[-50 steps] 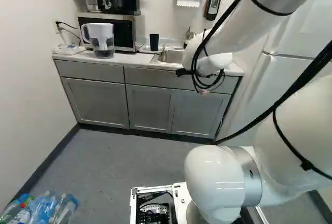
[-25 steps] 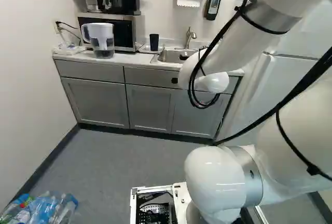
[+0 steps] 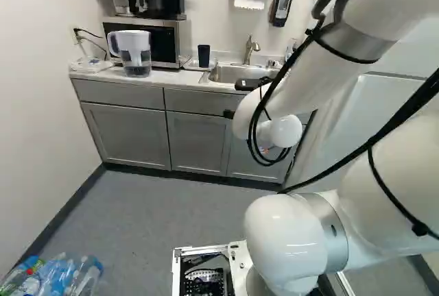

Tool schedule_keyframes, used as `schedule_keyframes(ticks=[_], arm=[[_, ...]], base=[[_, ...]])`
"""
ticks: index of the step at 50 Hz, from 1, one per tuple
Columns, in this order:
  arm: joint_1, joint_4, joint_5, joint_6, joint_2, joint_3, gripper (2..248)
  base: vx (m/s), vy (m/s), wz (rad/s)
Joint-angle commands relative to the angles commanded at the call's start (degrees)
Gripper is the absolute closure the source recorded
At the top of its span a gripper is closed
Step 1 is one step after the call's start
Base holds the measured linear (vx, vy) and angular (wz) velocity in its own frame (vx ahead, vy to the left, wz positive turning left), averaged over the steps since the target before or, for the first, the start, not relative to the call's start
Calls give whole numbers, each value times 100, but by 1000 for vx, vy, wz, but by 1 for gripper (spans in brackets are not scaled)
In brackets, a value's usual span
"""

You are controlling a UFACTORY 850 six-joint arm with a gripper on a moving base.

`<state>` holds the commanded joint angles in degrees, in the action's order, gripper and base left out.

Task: Rinse the cup and place it in the tray

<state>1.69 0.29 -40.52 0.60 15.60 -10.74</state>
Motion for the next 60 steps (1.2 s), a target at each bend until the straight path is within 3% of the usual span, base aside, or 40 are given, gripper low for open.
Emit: schedule_keyframes(ticks=[30, 60], arm=[[-135, -23, -757, -48, 32, 458, 3], [-169, -29, -948, -60, 40, 574, 3]], base=[[0, 0, 0], [0, 0, 0]])
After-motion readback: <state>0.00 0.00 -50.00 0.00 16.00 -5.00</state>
